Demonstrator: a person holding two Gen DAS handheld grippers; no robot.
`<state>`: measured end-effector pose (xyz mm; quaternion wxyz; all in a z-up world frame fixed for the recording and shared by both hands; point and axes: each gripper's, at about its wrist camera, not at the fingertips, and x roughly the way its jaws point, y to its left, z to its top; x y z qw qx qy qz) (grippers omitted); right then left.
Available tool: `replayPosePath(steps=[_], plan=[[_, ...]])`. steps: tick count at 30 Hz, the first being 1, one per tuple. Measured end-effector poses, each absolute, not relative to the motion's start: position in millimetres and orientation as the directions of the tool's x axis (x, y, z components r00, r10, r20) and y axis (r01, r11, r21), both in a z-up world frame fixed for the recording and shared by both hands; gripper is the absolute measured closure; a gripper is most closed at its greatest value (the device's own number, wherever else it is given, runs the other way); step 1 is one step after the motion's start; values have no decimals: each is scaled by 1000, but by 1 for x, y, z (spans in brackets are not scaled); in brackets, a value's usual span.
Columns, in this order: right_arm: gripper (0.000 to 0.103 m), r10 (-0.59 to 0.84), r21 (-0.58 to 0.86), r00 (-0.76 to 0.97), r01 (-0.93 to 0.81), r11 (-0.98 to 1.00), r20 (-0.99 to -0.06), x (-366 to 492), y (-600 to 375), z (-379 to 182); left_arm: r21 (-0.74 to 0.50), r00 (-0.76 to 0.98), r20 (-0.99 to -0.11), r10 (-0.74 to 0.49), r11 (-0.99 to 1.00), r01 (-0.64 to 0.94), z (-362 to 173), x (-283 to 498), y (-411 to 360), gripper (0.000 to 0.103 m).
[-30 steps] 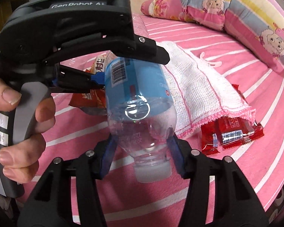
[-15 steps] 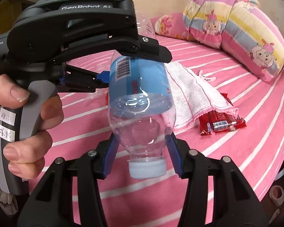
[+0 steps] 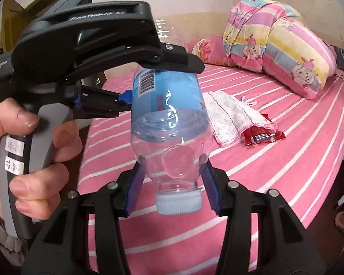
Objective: Collect trash
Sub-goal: 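Lift the bottle with the right tool and carry it over the bin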
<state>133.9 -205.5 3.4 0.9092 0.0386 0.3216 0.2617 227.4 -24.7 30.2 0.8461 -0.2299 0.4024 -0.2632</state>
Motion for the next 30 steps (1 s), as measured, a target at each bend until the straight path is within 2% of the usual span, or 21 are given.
replayPosePath(steps=[16,30], plan=[[55,424,186,739,-387,903,-523,16,-255,59,-601,472,-499,-727,683,415,93,122,-93,43],[56,290,129,801,-262,956,-523,-59,-344,65,-590,341,-503,-794,604,536,100,62,-184,43]])
